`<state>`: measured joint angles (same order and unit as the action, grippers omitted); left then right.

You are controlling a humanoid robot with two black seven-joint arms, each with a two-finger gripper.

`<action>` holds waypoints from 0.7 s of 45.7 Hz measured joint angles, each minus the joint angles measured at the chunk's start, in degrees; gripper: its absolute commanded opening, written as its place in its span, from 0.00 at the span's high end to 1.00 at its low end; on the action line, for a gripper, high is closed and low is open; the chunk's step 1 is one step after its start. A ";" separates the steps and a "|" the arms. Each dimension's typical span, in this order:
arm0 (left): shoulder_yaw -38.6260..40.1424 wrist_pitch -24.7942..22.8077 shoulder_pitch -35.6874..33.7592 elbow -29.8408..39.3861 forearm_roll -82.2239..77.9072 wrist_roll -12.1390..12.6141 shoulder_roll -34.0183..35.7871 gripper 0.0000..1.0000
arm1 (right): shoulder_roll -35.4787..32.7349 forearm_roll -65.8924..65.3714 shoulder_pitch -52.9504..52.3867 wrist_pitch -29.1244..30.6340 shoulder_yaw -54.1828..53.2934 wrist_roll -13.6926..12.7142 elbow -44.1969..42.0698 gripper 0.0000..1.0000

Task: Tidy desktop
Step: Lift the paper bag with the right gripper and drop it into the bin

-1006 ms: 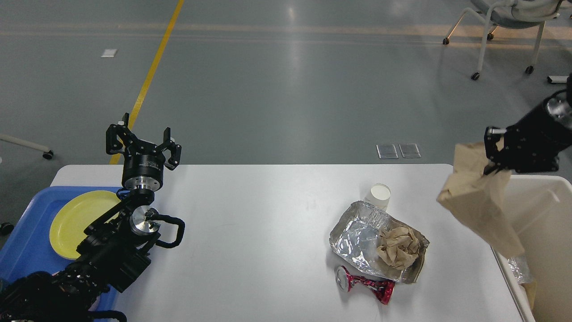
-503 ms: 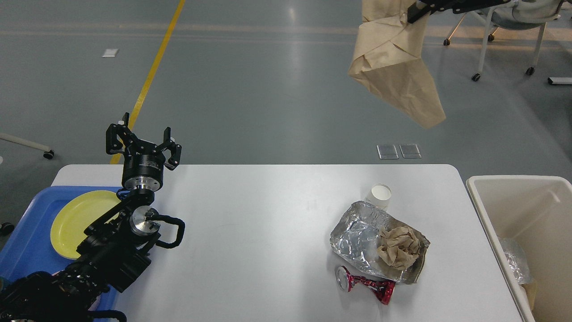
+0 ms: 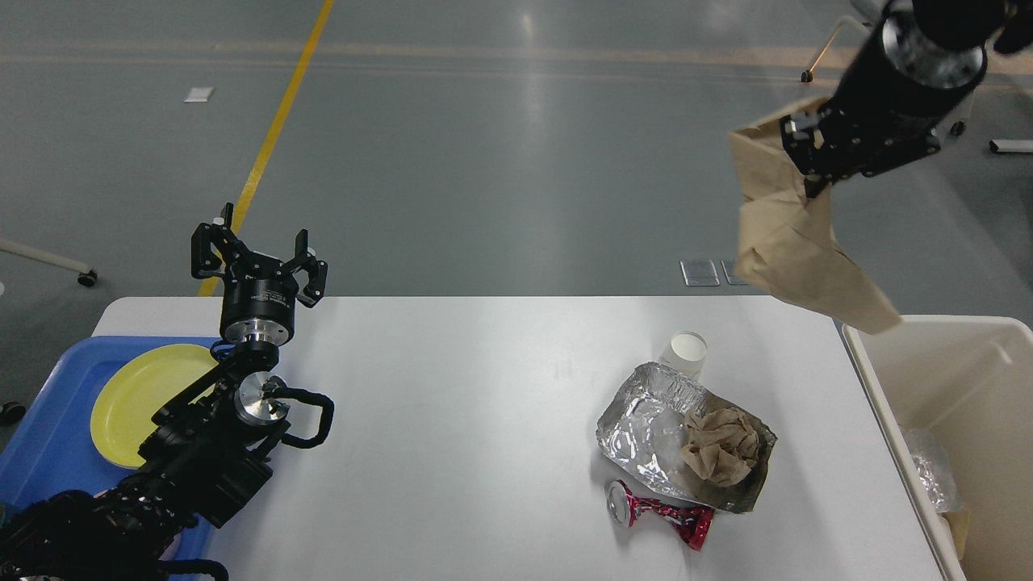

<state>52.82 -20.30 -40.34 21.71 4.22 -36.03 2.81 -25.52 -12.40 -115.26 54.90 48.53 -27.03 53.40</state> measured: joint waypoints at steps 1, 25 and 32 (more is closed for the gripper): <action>0.00 0.00 0.00 0.00 0.00 0.00 0.00 0.00 | -0.17 -1.36 1.95 -0.42 0.59 0.02 -0.66 1.00; 0.00 0.00 0.00 0.00 0.00 0.00 0.00 0.00 | -1.12 -8.59 35.98 -26.62 11.33 0.01 -18.05 0.00; 0.00 0.00 0.00 0.00 0.00 0.00 0.00 0.00 | -1.19 -8.30 38.52 -27.94 11.24 0.01 -19.70 0.00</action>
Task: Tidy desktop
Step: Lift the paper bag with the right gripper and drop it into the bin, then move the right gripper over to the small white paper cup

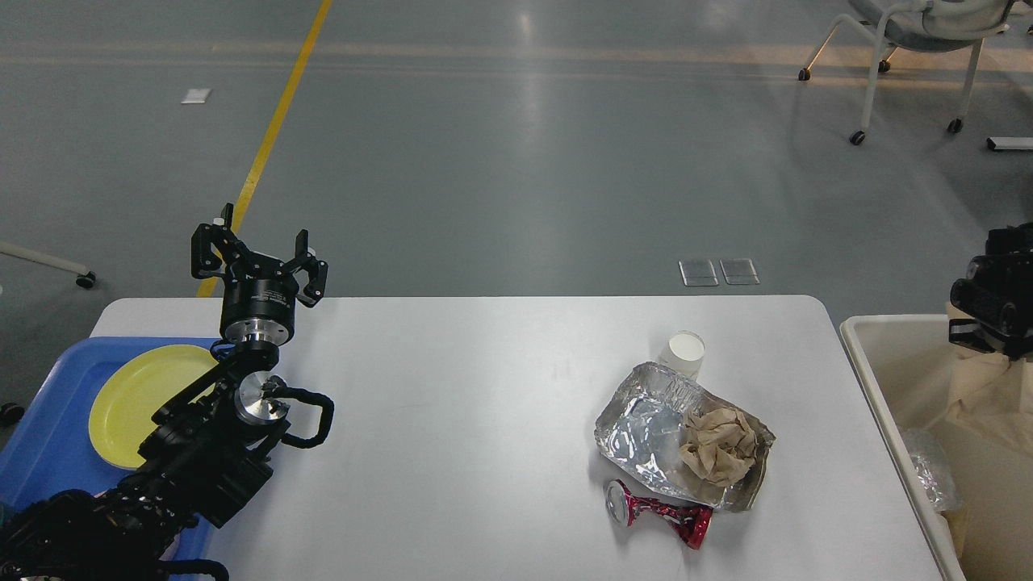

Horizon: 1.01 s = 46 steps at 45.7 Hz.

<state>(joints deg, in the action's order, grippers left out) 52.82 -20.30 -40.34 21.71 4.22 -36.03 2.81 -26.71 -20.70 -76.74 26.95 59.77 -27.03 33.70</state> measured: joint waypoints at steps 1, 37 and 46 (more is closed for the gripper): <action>0.00 0.00 0.00 0.00 0.00 0.00 0.00 0.00 | -0.02 0.06 0.07 0.01 -0.06 0.00 -0.02 0.00; 0.00 0.00 0.00 0.00 0.00 0.00 0.00 0.00 | 0.35 18.51 -36.54 27.57 -8.01 0.03 21.54 0.00; 0.00 0.00 0.00 0.00 0.00 0.00 0.00 0.00 | 2.87 26.68 -49.10 28.04 -11.27 0.30 28.89 0.00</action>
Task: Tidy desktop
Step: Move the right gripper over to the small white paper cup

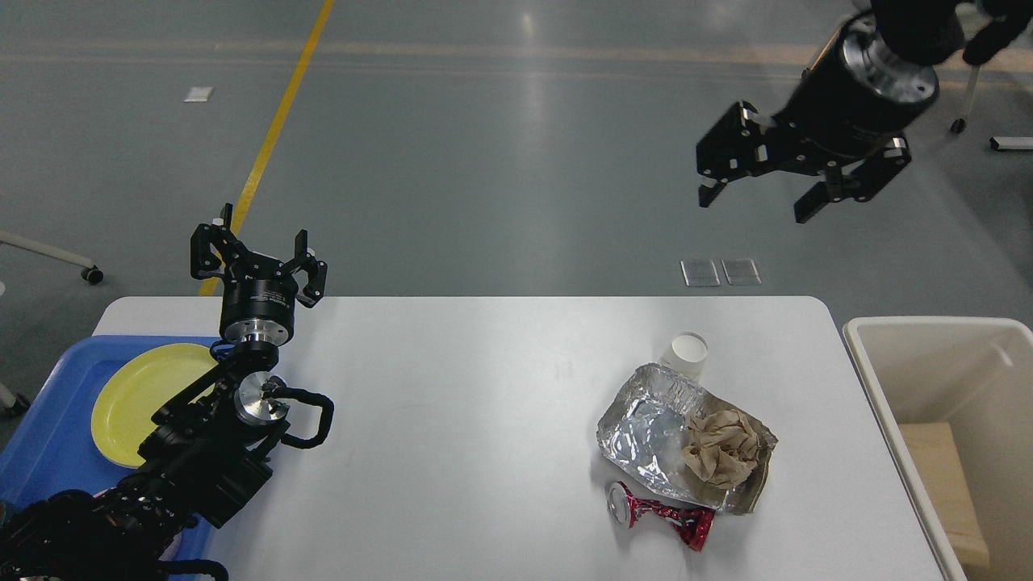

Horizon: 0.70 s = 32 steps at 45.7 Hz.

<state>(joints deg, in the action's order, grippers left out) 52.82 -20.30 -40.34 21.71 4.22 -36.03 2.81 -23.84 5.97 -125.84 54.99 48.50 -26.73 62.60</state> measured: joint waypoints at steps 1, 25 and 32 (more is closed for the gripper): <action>0.00 0.00 0.00 0.00 0.00 0.00 0.00 0.00 | 0.24 1.07 -1.31 0.01 -0.37 0.04 0.66 0.00; 0.00 0.00 0.00 0.00 0.00 0.00 0.00 0.00 | 10.22 9.52 -5.30 0.02 -1.04 -0.08 0.32 0.00; 0.00 0.00 0.00 0.00 0.00 0.00 0.00 0.00 | 12.86 6.19 4.19 -5.52 1.32 -0.16 -3.51 0.00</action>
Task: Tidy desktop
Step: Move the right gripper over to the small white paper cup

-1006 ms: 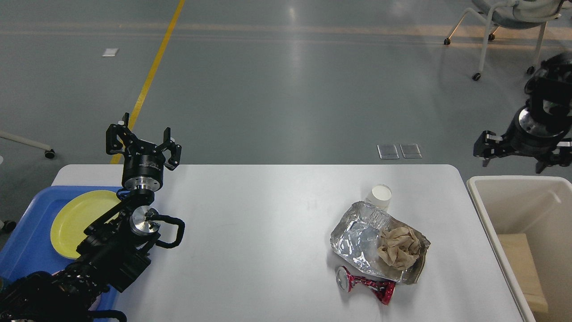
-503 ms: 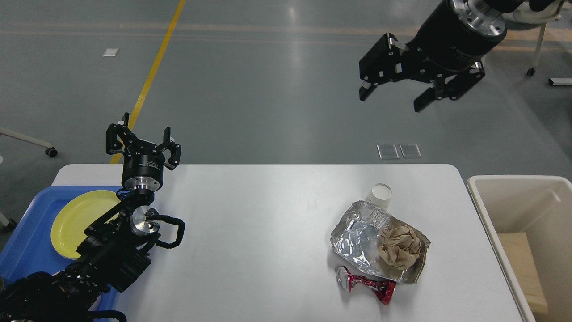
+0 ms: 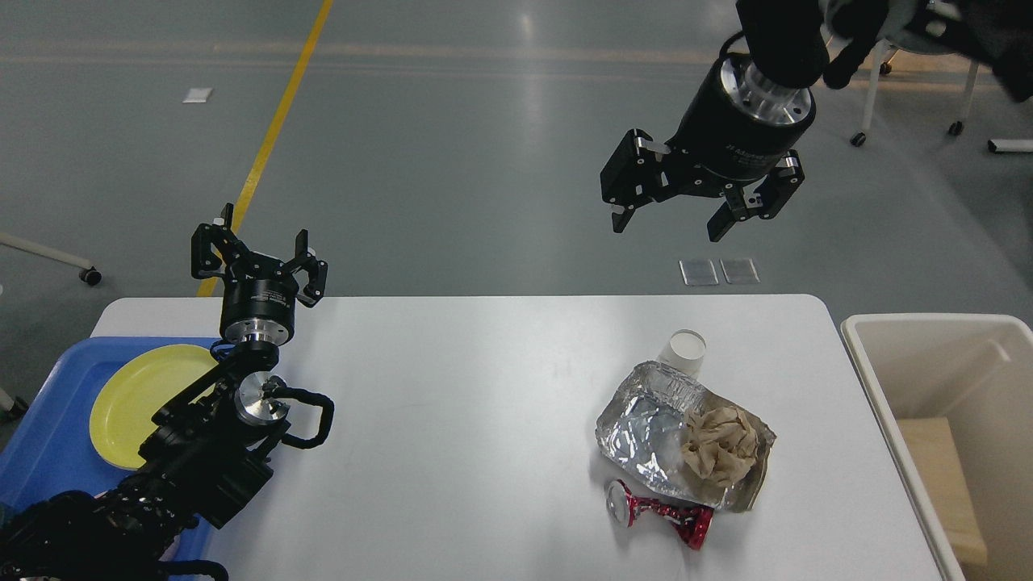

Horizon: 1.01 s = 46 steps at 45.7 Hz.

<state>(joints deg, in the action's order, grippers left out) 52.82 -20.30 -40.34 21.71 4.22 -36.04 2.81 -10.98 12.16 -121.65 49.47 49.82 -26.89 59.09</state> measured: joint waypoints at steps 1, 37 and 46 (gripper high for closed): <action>0.00 0.00 0.00 0.00 0.00 0.00 0.00 0.00 | 0.41 -0.15 1.14 -1.38 0.34 -0.01 -0.37 0.00; 0.00 0.00 0.00 0.00 0.00 0.00 0.00 0.00 | 12.59 -0.55 34.02 -31.51 5.64 -0.19 -20.53 0.00; 0.00 0.00 0.00 0.00 0.00 0.00 0.00 0.00 | 15.23 -2.14 40.28 -33.61 9.46 -0.18 -27.28 0.00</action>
<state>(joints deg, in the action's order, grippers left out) 52.82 -20.30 -40.34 21.71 4.22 -36.03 2.81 4.25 10.02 -81.37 15.87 59.28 -27.07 31.81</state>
